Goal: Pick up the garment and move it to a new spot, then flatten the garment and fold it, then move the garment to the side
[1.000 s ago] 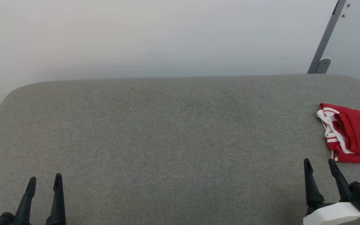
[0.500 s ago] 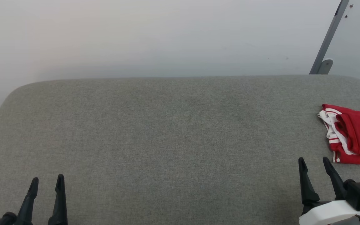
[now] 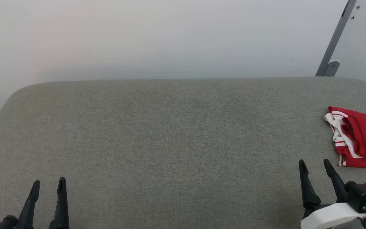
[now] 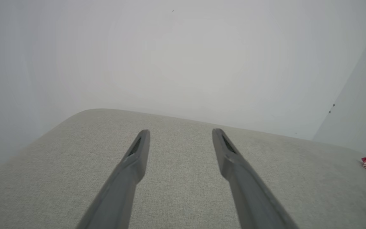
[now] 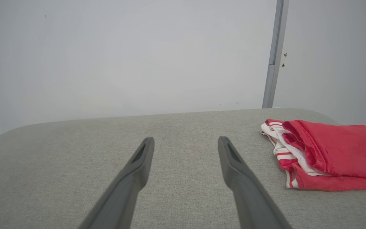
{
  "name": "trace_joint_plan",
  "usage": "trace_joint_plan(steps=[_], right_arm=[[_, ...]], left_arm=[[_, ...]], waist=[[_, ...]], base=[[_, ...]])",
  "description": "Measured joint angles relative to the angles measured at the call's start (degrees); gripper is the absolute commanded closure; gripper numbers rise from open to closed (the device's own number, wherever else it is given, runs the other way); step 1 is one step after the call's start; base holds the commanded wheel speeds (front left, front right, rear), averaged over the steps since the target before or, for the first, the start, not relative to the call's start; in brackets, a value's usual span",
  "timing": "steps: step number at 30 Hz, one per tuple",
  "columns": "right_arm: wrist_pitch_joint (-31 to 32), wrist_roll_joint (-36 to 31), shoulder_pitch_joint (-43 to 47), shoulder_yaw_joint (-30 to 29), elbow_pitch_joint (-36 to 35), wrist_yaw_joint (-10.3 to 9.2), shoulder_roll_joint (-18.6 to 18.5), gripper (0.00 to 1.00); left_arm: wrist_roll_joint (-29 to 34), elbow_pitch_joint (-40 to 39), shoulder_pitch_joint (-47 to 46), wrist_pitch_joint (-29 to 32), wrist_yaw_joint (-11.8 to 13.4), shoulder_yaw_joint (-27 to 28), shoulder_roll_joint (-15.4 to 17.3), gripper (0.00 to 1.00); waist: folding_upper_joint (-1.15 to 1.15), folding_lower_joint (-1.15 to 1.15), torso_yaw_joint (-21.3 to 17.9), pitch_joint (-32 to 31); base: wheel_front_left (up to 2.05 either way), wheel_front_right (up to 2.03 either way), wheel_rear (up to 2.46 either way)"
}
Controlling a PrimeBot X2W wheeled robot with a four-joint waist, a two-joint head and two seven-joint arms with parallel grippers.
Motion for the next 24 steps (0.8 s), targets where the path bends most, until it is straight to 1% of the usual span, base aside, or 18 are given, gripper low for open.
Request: trace_joint_plan(steps=[9, 10, 16, 24], right_arm=[[0.1, -0.1, -0.3, 0.2, 0.1, 0.00, 0.1, 0.00], [0.1, -0.1, -0.4, 0.2, 0.1, 0.00, 0.1, 1.00], [0.5, 0.6, 1.6, 0.2, 3.0, 0.00, 0.6, 1.00], [2.4, 9.1, 1.1, -0.2, 3.1, 0.00, 0.7, 1.00]], left_arm=[[-0.3, 0.2, -0.2, 0.0, 0.0, 0.2, 0.0, 0.00], [-0.4, 0.3, -0.3, 0.0, 0.0, 0.2, 0.0, 1.00], [-0.9, 3.2, 0.6, 0.4, 0.0, -0.4, -2.1, 1.00], [-8.2, 4.5, -0.3, 2.6, 0.0, -0.3, -2.7, 1.00]], waist=[[0.00, 0.00, 0.0, -0.1], [0.00, 0.00, 0.0, -0.1], [0.00, 0.00, 0.0, -0.1], [0.00, 0.00, -0.1, 0.1]], base=[[0.00, 0.00, 0.00], [0.00, 0.00, 0.00], [0.00, 0.00, 0.00], [0.00, 0.00, 0.00]])
